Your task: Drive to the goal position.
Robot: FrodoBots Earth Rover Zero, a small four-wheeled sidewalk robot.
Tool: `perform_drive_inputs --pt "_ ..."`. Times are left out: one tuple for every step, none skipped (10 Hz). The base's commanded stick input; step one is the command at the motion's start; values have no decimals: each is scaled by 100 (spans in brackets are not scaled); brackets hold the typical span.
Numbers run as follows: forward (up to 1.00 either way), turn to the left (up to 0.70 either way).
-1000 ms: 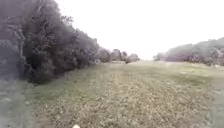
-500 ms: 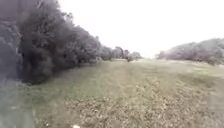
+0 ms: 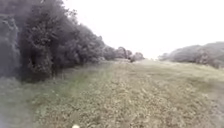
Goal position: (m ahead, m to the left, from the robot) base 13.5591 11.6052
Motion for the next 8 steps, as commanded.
perform_drive_inputs --pt "70 0" --pt "0 0" --pt "0 0" --pt "0 0" --pt "0 0" --pt "0 0" --pt "0 0" --pt "0 0"
